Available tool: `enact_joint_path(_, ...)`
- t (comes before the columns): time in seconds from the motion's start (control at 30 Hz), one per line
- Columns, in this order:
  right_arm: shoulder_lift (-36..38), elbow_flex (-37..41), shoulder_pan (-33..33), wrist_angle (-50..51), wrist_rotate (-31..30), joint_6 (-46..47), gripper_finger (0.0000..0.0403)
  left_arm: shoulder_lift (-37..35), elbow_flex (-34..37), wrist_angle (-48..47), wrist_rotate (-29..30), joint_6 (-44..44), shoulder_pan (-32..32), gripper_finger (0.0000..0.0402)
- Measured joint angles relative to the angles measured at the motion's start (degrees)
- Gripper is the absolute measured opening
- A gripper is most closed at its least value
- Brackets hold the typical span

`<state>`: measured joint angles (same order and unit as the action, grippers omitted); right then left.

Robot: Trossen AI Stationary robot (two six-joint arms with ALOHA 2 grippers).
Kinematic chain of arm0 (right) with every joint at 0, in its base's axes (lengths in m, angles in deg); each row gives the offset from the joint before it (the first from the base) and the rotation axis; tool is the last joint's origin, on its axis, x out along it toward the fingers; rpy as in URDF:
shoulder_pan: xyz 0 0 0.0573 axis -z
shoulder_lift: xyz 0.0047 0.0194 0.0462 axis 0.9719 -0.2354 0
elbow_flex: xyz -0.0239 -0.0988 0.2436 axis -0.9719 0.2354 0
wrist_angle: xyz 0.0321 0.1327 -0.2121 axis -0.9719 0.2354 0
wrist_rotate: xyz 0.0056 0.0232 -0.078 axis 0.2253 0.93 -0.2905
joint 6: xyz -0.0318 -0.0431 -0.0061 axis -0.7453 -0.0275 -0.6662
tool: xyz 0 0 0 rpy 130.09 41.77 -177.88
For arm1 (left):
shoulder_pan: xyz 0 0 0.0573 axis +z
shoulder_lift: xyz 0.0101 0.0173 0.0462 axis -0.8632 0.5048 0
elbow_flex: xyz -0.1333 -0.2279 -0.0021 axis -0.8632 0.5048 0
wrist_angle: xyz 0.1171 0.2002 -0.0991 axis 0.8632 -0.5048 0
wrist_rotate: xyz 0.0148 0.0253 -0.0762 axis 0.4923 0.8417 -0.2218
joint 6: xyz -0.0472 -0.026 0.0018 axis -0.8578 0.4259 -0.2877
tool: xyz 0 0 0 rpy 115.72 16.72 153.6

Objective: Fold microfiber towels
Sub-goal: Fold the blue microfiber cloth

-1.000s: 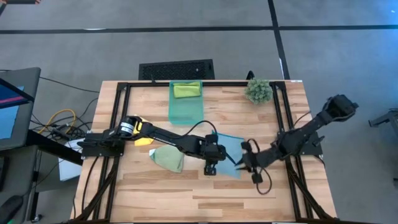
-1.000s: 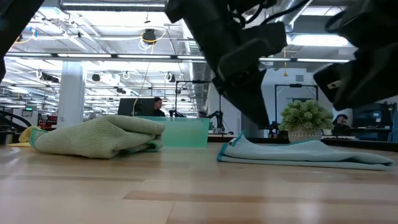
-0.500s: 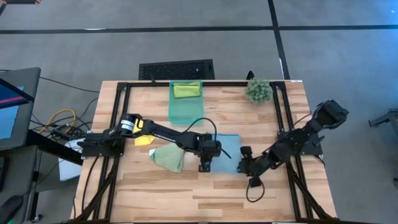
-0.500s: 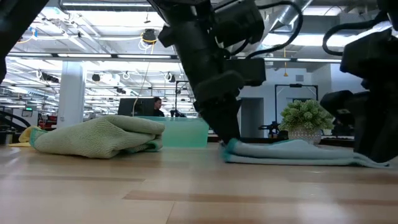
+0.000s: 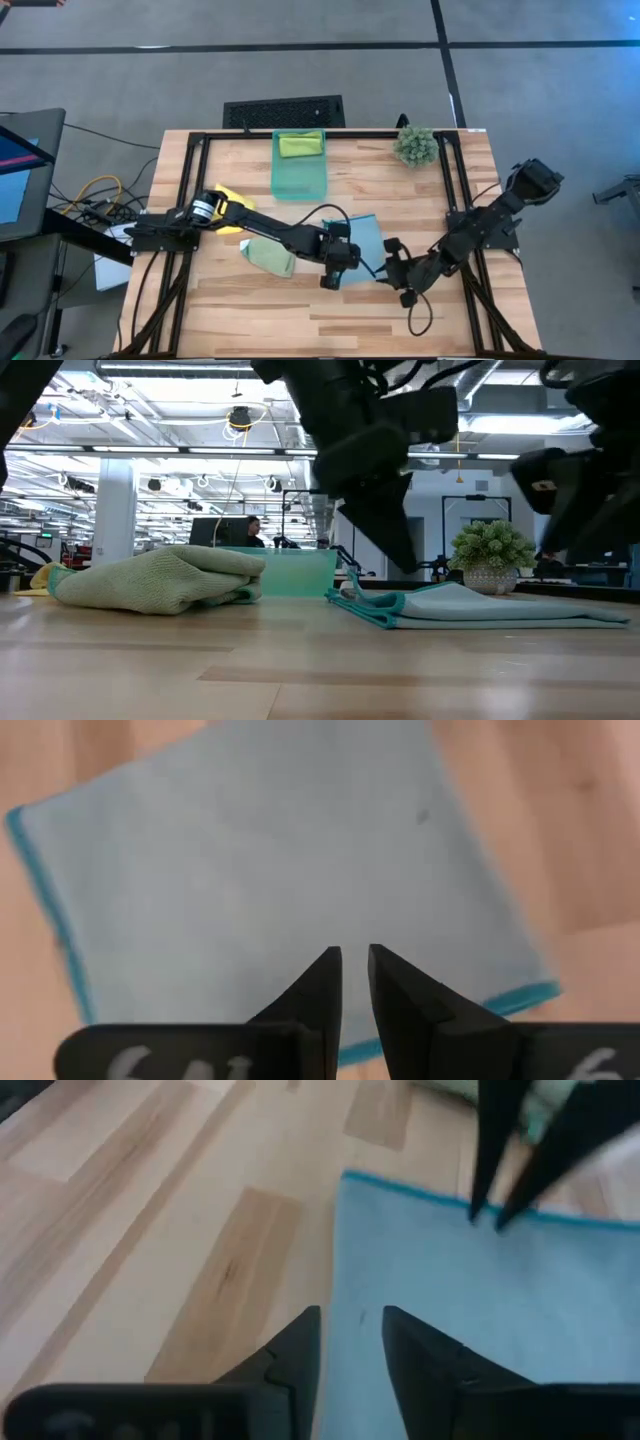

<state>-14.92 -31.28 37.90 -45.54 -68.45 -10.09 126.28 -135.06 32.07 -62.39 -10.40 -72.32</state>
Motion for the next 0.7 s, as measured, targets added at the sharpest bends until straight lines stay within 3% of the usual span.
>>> enact_joint_path(0.13,-5.5,-0.1,2.2,-8.6,0.0,-5.2,0.0164,0.0,0.0,-3.2,3.4,-1.7,0.6,0.0048)
enact_joint_path(0.33,-11.1,-2.5,3.0,-9.7,0.2,-7.4,0.0201,0.0,0.0,-8.2,6.3,-3.6,0.5,0.0048)
enact_joint_path(0.53,-17.0,-5.1,3.0,-10.0,0.4,-9.5,0.0200,0.0,0.5,-10.1,6.5,-4.5,0.3,0.0048)
enact_joint_path(0.7,-19.1,-6.4,3.9,-10.6,-0.5,-10.0,0.0174,-0.1,0.5,-10.6,7.0,-4.7,0.1,0.0048)
